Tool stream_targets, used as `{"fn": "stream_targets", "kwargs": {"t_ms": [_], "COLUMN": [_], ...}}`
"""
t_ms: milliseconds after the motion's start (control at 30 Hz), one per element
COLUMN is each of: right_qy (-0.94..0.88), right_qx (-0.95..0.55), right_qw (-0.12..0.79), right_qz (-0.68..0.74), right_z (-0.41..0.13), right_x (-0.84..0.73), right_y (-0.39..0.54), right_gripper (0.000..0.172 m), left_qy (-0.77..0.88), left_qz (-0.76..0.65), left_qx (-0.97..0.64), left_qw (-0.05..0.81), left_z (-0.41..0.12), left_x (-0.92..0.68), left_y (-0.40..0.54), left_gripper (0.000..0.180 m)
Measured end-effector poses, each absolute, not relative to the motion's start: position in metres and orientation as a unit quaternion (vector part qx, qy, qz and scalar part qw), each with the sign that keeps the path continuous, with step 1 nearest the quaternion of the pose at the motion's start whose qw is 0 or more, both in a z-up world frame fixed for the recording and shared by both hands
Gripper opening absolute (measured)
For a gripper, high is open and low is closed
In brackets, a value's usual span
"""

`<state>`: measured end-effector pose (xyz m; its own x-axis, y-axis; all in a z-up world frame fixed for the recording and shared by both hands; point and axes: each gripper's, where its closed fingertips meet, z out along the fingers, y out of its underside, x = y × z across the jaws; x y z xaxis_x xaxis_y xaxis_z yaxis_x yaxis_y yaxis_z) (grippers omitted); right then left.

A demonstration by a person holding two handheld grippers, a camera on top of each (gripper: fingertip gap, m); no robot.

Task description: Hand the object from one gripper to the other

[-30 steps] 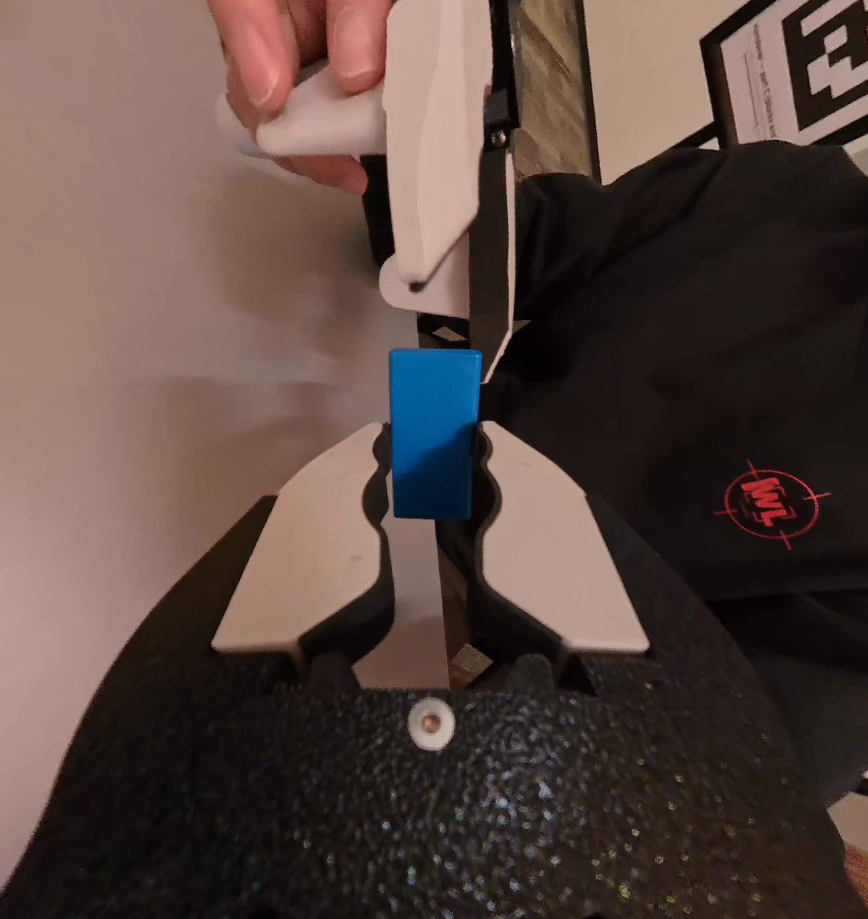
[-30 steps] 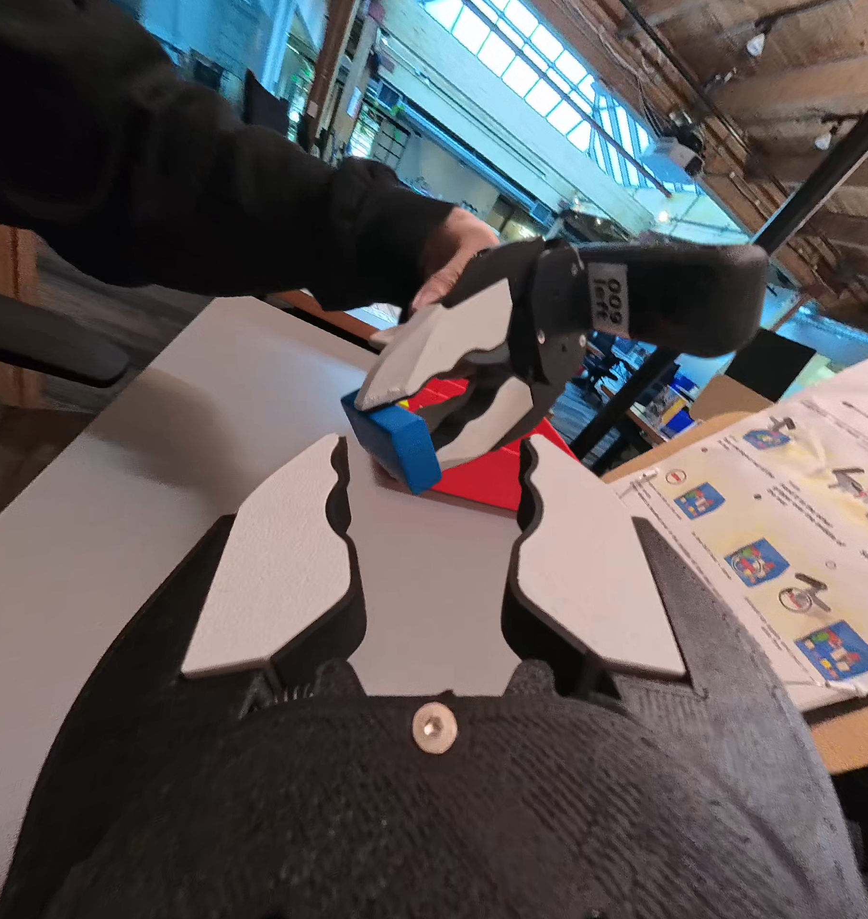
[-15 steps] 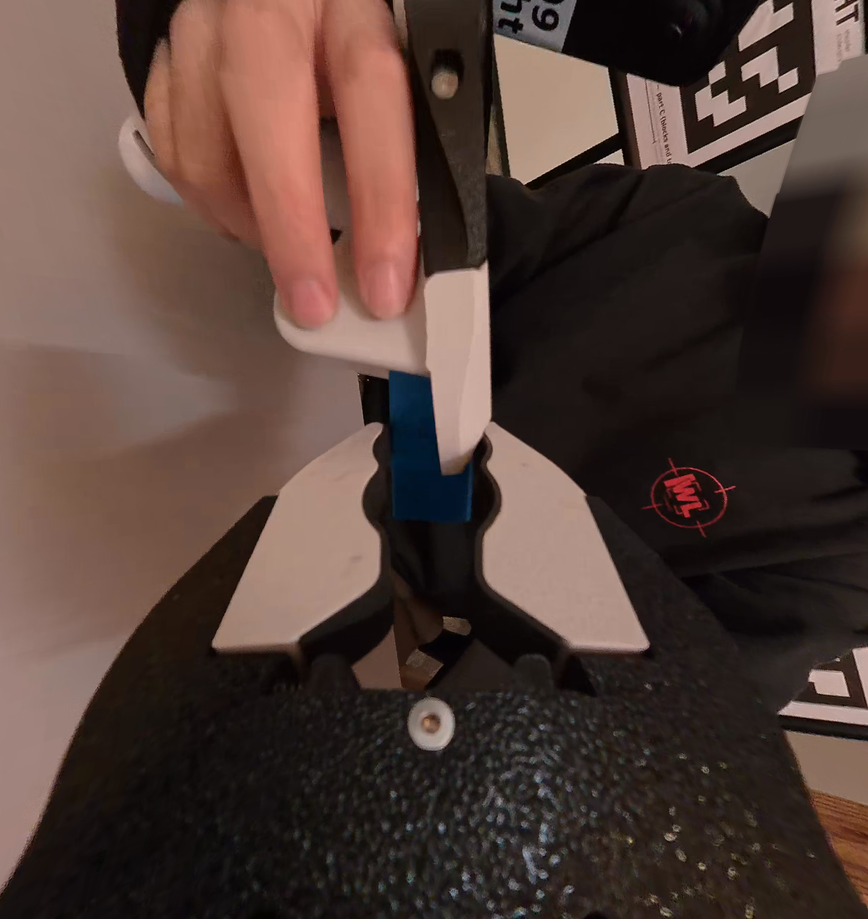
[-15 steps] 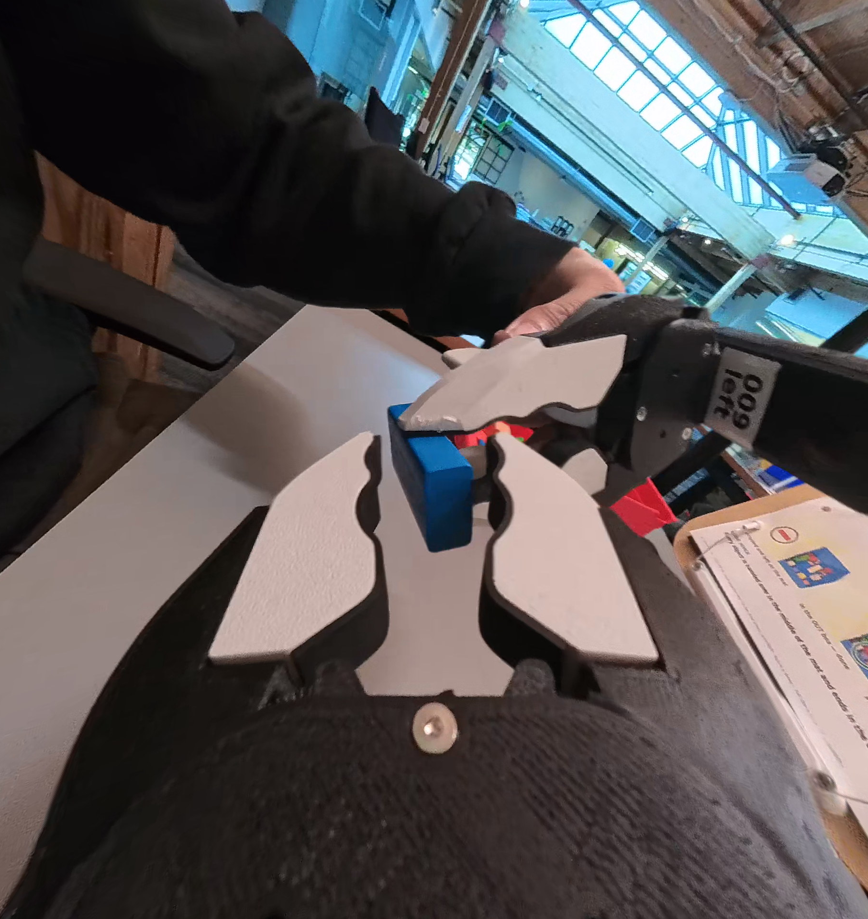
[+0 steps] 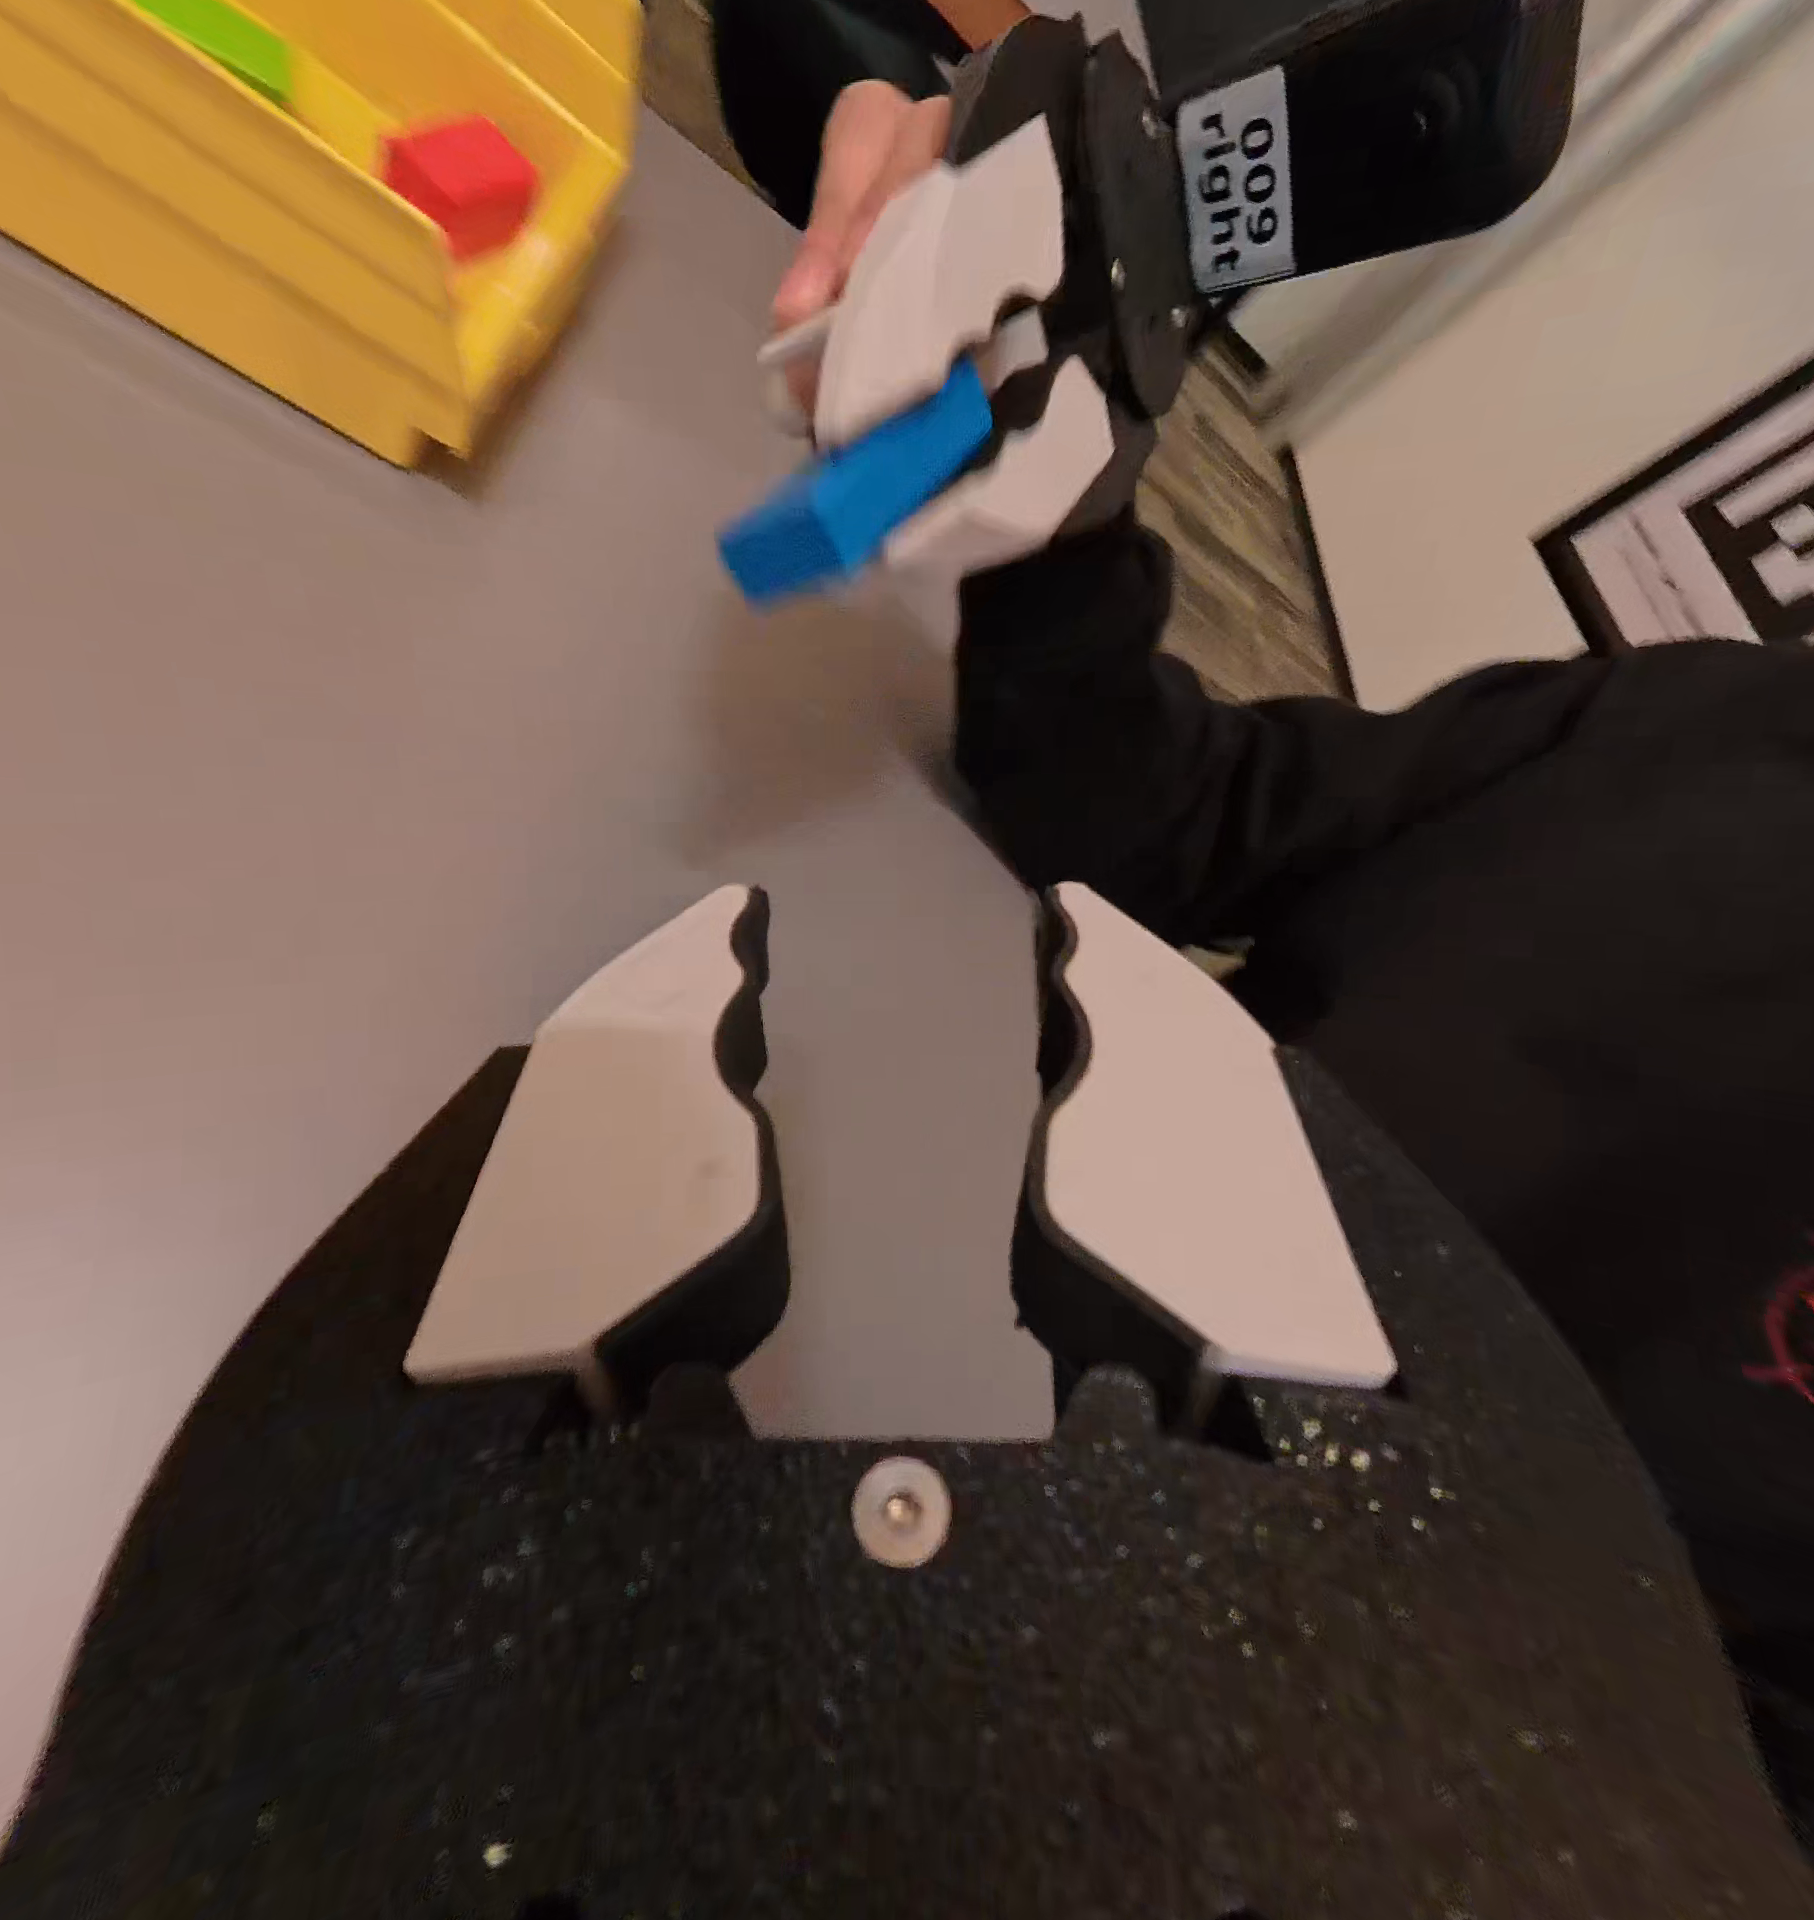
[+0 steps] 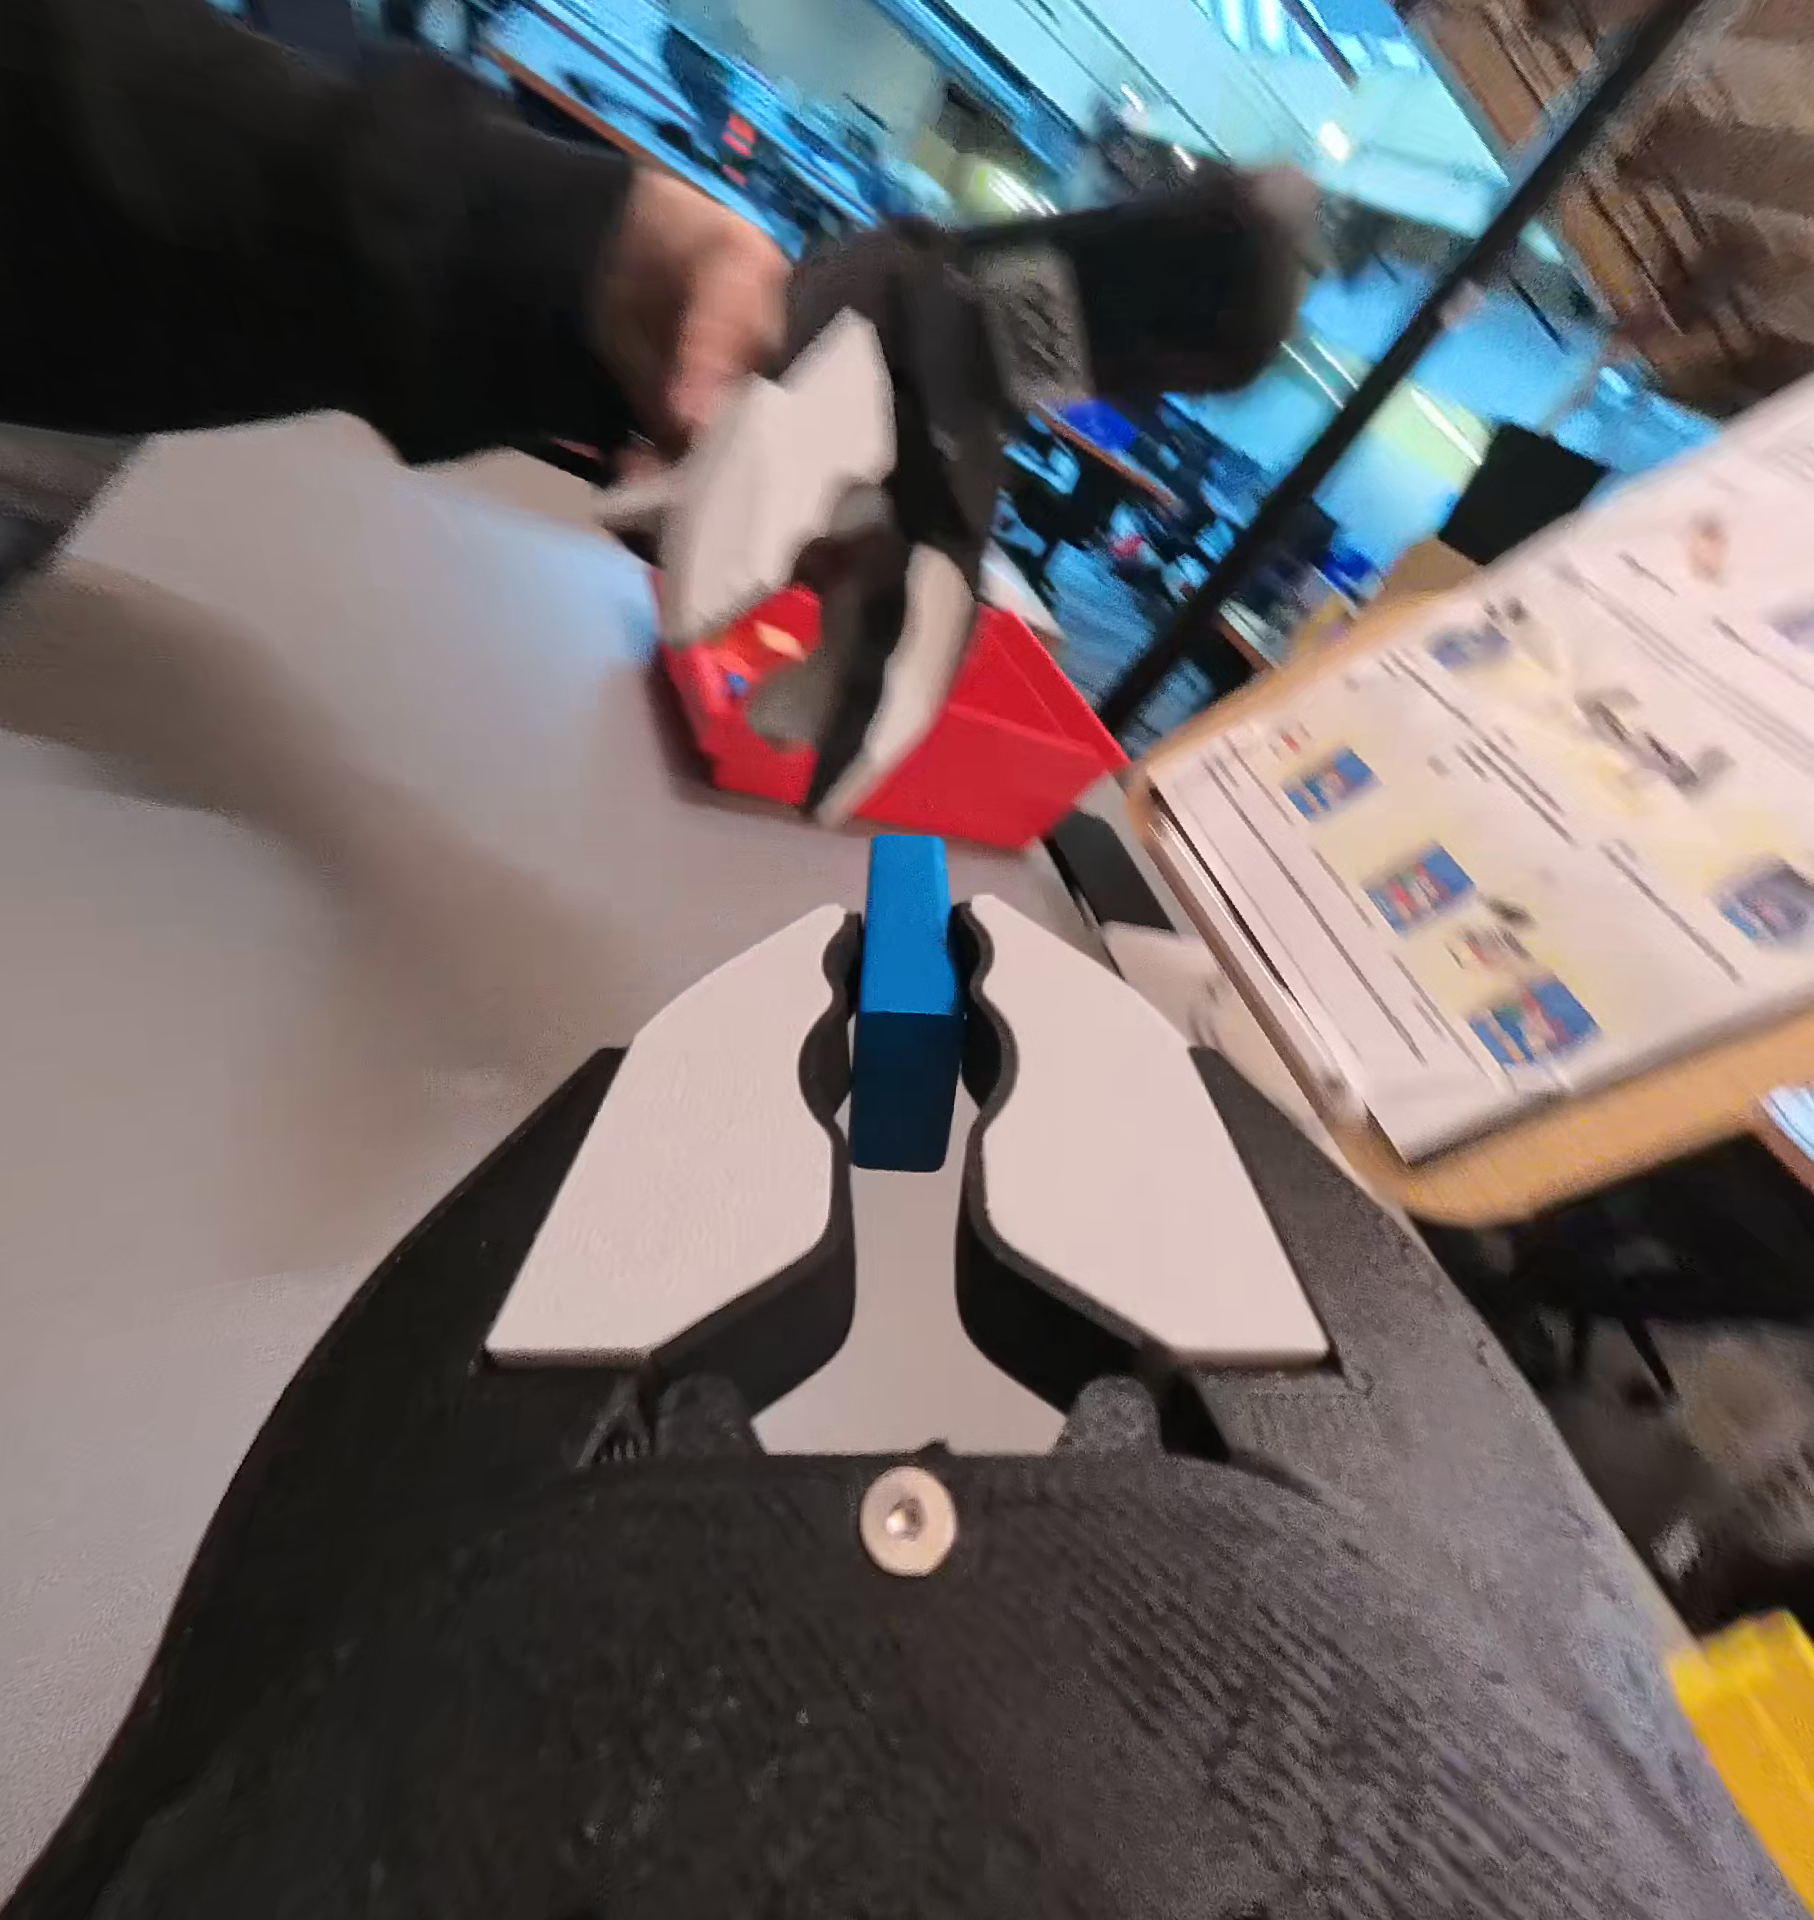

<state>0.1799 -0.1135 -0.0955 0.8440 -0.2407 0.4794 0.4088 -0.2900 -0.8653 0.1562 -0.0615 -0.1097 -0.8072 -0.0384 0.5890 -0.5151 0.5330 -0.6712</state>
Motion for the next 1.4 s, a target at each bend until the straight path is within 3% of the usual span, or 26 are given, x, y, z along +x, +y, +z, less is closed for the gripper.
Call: {"fn": "stream_targets", "kwargs": {"t_ms": [167, 367, 467, 733, 1100, 1267, 1400], "right_qy": [0.213, 0.483, 0.503, 0.499, 0.48, 0.486, 0.474], "right_qx": [-0.718, -0.639, -0.632, -0.679, -0.669, -0.652, -0.632], "right_qw": [0.535, 0.398, 0.414, 0.309, 0.308, 0.328, 0.343], "right_qz": [-0.391, -0.448, -0.419, -0.442, -0.476, -0.48, -0.508], "right_z": [-0.103, -0.161, -0.183, -0.216, -0.21, -0.204, -0.186], "right_x": [0.256, 0.292, 0.302, 0.324, 0.333, 0.333, 0.332], "right_y": [-0.238, -0.375, -0.378, -0.389, -0.38, -0.38, -0.378], "right_gripper": [0.017, 0.017, 0.017, 0.017, 0.019, 0.044, 0.053], "left_qy": [-0.798, -0.785, -0.784, -0.783, -0.778, -0.764, -0.739], "left_qz": [0.514, 0.535, 0.539, 0.554, 0.564, 0.559, 0.533], "left_qx": [0.239, 0.281, 0.287, 0.279, 0.274, 0.309, 0.366], "left_qw": [0.205, 0.136, 0.111, 0.046, -0.042, -0.086, -0.188], "left_z": [-0.122, -0.151, -0.16, -0.171, -0.16, -0.159, -0.149], "left_x": [0.175, 0.181, 0.181, 0.176, 0.189, 0.204, 0.225], "left_y": [-0.041, -0.011, 0.0, 0.026, 0.05, 0.065, 0.108], "left_gripper": [0.047, 0.043, 0.041, 0.038, 0.035, 0.036, 0.036]}}
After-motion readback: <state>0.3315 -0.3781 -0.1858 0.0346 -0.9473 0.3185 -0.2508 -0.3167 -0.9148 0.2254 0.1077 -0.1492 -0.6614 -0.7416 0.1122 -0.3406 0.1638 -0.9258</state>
